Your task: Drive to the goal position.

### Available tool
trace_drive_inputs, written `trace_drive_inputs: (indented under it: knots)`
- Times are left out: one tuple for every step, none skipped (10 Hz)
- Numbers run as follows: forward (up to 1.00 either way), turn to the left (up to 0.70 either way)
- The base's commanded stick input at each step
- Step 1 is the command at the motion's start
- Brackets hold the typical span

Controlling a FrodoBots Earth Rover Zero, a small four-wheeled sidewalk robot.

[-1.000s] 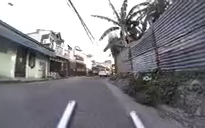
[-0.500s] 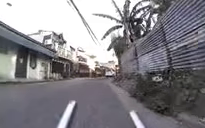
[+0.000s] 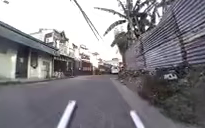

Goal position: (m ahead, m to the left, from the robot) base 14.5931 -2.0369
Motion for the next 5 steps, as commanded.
trace_drive_inputs:
  knots:
    - [0.85,0.00]
    - [0.85,0.00]
    - [0.85,0.00]
    - [0.85,0.00]
    - [0.85,0.00]
